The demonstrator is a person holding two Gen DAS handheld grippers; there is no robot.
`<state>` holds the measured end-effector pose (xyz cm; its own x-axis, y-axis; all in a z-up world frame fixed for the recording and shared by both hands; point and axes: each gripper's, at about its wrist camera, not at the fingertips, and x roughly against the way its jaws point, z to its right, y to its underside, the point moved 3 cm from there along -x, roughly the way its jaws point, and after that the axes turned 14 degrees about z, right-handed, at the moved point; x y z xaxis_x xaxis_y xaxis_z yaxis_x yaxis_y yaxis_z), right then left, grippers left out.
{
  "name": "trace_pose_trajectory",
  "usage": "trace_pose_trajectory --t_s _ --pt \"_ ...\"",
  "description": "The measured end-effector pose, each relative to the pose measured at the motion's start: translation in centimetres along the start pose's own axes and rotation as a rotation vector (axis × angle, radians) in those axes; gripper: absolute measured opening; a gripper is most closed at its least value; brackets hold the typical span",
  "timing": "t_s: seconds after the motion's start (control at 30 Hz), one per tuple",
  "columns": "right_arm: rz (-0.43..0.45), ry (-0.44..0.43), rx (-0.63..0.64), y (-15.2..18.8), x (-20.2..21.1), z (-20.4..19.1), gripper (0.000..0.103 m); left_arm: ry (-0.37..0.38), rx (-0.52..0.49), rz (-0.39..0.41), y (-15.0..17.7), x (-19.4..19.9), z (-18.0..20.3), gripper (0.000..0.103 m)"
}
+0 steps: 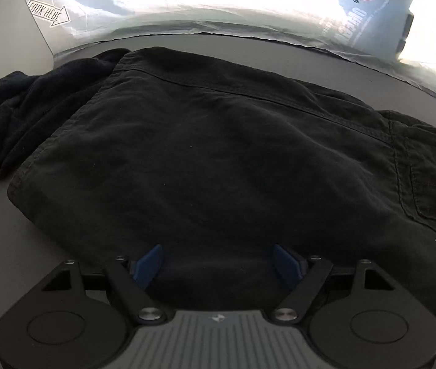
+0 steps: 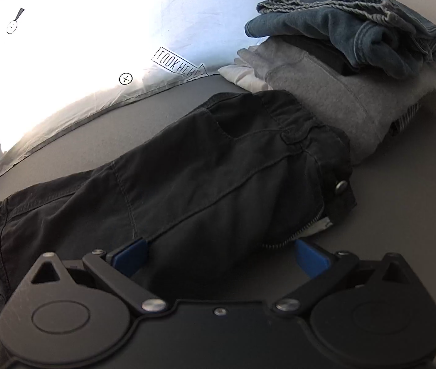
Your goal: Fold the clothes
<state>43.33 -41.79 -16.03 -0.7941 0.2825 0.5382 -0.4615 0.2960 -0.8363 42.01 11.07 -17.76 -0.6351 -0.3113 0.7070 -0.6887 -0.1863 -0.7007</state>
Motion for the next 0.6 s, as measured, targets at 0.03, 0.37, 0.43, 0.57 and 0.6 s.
trace_pose_trajectory --t_s 0.03,0.37,0.43,0.57,0.6 --pt "0.003 -0.006 -0.005 0.5 0.5 0.0 0.103 -0.003 -0.008 -0.011 -0.1 0.1 0.0 0.081" --pt "0.013 -0.062 0.124 3.6 3.3 -0.9 0.103 0.005 0.005 -0.058 0.1 -0.7 0.0 0.103" --pt "0.01 -0.068 0.165 3.9 3.7 -1.3 0.103 0.007 0.01 -0.057 0.2 -0.8 0.0 0.103" --pt "-0.012 -0.11 0.286 4.7 4.1 -2.5 0.103 0.01 0.022 -0.056 0.3 -0.8 -0.1 0.103" --pt "-0.02 -0.12 0.325 5.0 4.1 -3.0 0.103 0.01 0.025 -0.054 0.3 -0.8 -0.1 0.103"
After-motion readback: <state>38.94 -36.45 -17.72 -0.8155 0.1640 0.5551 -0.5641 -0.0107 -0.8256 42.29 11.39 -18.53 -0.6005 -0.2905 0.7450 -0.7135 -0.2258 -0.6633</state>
